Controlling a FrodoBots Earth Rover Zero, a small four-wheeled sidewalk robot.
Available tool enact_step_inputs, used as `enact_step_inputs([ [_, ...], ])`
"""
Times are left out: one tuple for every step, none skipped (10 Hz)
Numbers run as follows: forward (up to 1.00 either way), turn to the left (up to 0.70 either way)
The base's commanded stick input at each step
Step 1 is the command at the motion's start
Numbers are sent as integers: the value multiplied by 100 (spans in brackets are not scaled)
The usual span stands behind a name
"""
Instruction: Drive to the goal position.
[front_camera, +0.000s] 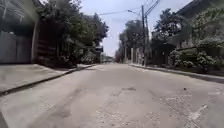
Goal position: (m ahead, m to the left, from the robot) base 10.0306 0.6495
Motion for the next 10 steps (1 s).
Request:
enact_step_inputs([
  [100,0],
  [100,0],
  [100,0],
  [100,0],
  [100,0],
  [100,0],
  [100,0],
  [100,0],
  [100,0],
  [100,0],
])
